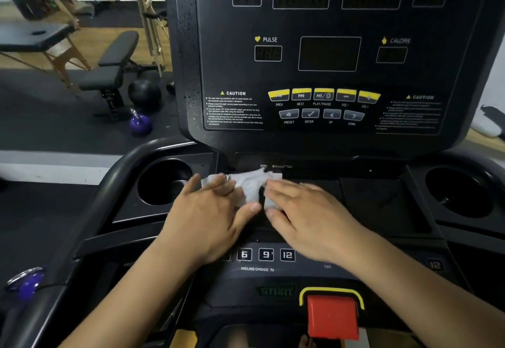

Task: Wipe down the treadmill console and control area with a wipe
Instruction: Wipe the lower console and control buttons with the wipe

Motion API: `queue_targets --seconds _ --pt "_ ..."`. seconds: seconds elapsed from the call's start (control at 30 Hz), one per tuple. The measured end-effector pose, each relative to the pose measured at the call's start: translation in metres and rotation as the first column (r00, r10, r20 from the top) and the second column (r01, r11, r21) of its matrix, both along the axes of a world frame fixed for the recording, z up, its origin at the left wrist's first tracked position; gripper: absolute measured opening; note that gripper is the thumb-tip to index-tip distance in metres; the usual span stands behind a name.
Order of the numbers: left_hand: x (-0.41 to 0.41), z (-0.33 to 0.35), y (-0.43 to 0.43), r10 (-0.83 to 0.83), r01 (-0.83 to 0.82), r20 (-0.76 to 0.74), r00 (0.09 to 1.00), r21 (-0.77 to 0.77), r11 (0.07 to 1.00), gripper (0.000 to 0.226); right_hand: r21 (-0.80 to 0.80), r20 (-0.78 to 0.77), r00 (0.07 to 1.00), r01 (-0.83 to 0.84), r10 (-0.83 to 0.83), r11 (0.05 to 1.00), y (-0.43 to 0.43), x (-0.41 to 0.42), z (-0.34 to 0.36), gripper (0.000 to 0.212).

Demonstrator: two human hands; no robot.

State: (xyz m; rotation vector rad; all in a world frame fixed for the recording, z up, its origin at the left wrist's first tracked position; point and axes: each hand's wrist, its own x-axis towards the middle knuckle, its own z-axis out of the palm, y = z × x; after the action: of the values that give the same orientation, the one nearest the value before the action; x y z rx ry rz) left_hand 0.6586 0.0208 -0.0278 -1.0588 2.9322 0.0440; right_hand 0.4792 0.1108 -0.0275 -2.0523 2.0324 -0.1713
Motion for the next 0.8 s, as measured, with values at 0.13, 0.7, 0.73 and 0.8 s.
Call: queue_targets --seconds 0.13,0.7,0.73,0.8 --pt "0.014 0.006 0.015 -0.041 0.041 -0.013 0.999 0.029 0.999 0.097 0.014 0.015 0.999 -0.036 0.036 0.999 0.025 -0.003 0.006 0.075" --pt "0.022 0.006 -0.007 0.007 0.081 -0.316 0.949 0.266 0.960 0.046 -0.299 0.435 0.881 0.336 -0.186 0.893 -0.004 0.008 0.006 0.023" --pt "0.020 0.003 -0.006 -0.017 0.098 -0.320 0.947 0.239 0.966 0.040 -0.240 0.465 0.855 0.372 -0.230 0.897 -0.010 0.015 0.008 0.029" --pt "0.019 -0.004 -0.004 -0.066 0.140 -0.332 0.941 0.207 0.968 0.034 -0.108 0.367 0.884 0.350 -0.290 0.930 -0.024 0.026 0.004 0.039"
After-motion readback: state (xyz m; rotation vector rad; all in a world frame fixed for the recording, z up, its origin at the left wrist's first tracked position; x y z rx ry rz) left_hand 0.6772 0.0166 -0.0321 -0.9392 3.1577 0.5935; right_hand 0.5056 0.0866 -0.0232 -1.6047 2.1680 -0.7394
